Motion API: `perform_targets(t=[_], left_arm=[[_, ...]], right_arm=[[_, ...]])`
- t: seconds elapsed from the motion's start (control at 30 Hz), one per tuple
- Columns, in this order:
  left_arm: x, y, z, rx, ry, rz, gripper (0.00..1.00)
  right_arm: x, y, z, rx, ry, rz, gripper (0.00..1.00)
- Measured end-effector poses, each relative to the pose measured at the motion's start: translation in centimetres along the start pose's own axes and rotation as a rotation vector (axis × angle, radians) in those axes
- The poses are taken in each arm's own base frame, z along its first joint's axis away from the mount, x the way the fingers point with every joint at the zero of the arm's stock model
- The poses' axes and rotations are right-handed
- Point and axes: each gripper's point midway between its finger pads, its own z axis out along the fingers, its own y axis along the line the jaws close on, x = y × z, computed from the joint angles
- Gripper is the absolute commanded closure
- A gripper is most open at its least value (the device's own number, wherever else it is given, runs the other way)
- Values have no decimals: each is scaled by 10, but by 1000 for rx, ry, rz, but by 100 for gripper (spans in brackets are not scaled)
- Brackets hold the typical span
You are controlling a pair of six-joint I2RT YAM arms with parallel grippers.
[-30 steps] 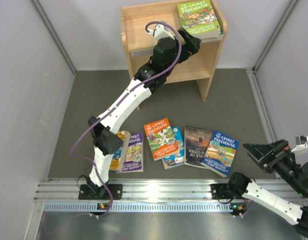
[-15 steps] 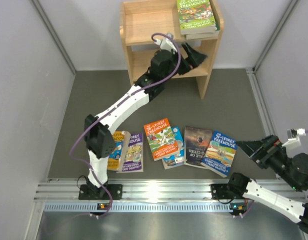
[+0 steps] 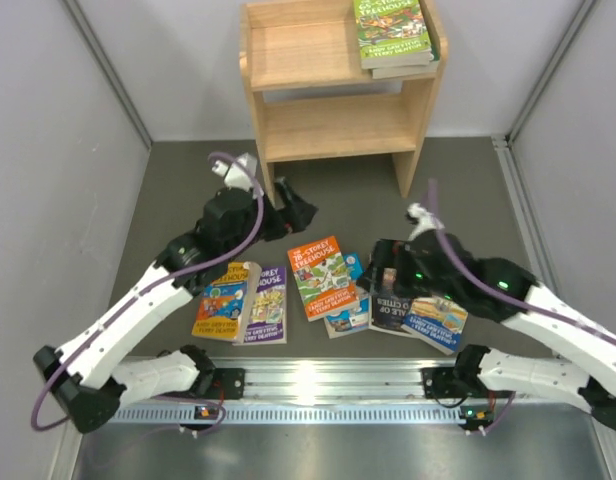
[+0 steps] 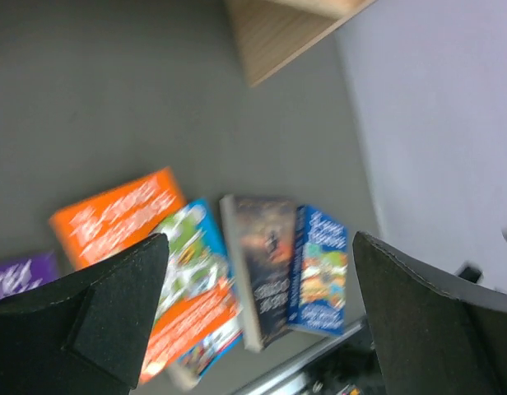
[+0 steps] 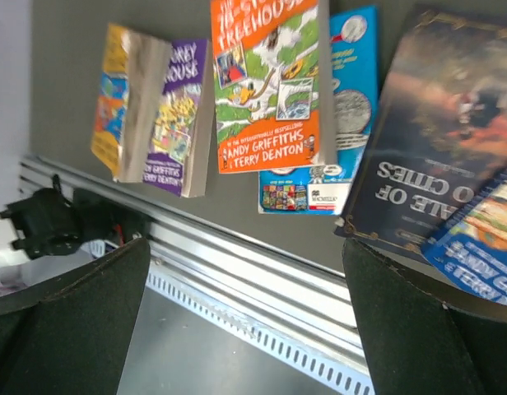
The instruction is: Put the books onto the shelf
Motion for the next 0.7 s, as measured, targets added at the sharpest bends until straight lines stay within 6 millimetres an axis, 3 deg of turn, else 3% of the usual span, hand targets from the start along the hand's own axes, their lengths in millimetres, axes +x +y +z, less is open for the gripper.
perform_targets(t=[0.13, 0.2, 0.27, 0.37, 0.57, 0.7], left_arm=[[46, 58, -18, -137, 83, -30, 1], [84, 91, -16, -221, 168, -56, 1], [126, 127, -14, -315, 265, -83, 1], [173, 168, -23, -421, 370, -124, 2], [208, 191, -20, -456, 414, -216, 2], [208, 183, -5, -371, 350, -298, 2]], right_arm=[[13, 1, 65, 49, 184, 11, 0], [10, -14, 96, 71, 249, 62, 0], [9, -25, 117, 76, 301, 97, 0], [13, -36, 146, 65, 377, 109, 0], [33, -37, 190, 11, 516, 94, 2], [47, -40, 202, -11, 574, 92, 5]])
